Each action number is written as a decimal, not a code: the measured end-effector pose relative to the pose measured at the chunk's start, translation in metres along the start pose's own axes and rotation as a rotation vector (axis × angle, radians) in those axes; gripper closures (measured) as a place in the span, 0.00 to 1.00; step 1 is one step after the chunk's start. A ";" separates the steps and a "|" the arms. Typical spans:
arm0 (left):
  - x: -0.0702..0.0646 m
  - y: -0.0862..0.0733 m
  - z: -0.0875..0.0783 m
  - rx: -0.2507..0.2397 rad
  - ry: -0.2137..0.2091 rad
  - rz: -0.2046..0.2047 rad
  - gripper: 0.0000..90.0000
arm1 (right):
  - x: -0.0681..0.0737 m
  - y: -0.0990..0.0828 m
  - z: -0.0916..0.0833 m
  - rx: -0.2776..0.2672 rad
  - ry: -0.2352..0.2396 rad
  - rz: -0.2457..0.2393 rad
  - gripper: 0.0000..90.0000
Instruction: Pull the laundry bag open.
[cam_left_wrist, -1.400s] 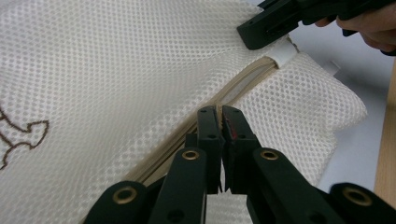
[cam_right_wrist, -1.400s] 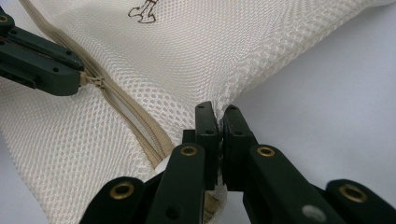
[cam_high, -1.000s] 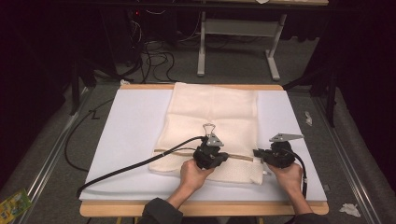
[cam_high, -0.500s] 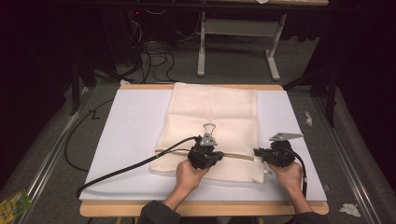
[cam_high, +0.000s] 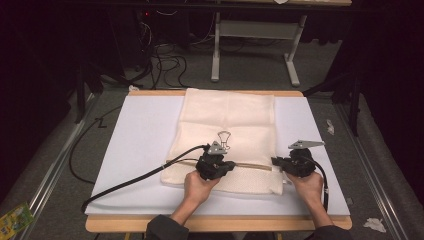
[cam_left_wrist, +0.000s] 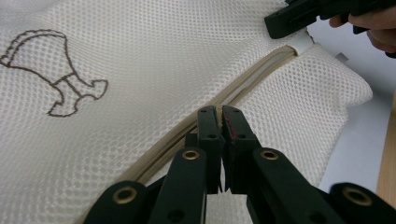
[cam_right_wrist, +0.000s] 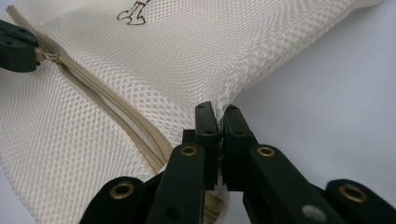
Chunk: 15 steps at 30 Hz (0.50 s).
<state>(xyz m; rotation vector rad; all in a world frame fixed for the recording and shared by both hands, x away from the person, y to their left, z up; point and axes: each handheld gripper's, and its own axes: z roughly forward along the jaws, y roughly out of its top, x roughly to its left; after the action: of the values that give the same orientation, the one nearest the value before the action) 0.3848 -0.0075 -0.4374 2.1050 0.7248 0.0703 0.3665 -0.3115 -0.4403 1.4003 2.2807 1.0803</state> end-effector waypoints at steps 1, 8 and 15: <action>0.000 0.000 0.000 0.000 0.000 0.000 0.97 | 0.000 0.000 0.000 0.001 0.002 0.005 0.98; 0.002 -0.002 -0.004 -0.003 0.005 -0.003 0.97 | 0.000 0.000 0.002 0.004 -0.008 0.004 0.98; 0.008 -0.003 -0.010 -0.012 0.010 -0.009 0.97 | 0.000 0.000 0.002 0.009 -0.012 0.006 0.98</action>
<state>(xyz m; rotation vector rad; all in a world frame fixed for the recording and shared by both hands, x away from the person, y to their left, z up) 0.3864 0.0052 -0.4356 2.0912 0.7378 0.0799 0.3676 -0.3108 -0.4416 1.4138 2.2768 1.0619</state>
